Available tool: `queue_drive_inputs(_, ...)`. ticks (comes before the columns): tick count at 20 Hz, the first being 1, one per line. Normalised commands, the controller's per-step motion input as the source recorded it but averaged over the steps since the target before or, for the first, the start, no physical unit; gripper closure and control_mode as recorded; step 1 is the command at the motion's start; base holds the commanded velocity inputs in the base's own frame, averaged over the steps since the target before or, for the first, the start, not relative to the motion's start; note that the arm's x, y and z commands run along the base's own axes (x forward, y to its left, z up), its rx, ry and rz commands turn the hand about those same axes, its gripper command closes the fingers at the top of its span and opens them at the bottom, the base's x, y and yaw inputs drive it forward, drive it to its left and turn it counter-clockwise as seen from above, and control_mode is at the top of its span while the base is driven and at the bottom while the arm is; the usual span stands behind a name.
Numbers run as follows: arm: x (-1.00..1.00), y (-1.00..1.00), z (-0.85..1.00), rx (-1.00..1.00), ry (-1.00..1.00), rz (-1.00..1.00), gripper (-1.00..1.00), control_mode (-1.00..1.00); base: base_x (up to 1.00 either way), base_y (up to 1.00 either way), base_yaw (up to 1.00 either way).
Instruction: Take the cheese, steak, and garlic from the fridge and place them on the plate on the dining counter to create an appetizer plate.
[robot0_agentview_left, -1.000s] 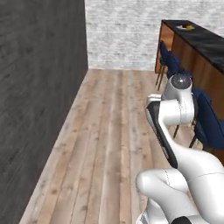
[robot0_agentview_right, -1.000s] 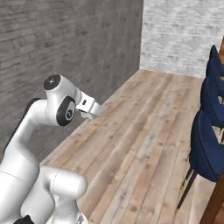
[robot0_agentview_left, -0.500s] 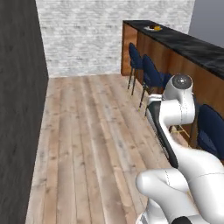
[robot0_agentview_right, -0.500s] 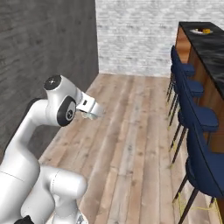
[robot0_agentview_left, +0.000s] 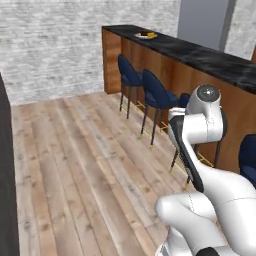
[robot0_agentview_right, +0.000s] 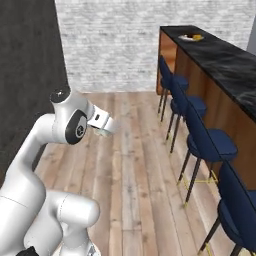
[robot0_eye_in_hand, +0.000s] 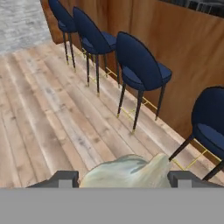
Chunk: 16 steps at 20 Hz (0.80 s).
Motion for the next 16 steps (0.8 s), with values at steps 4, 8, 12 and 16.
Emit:
queue_drive_inputs(4,0.00,0.00,0.00,0.00,0.00,0.00,1.00,1.00,1.00,0.67,-0.41)
queue_drive_inputs(8,0.00,0.00,0.00,0.00,0.00,0.00,1.00,1.00,1.00,0.74,-0.39)
queue_drive_inputs(12,0.00,0.00,0.00,0.00,0.00,0.00,1.00,1.00,1.00,0.79,-0.38)
queue_drive_inputs(16,0.00,0.00,0.00,0.00,0.00,0.00,1.00,1.00,1.00,0.83,-0.37)
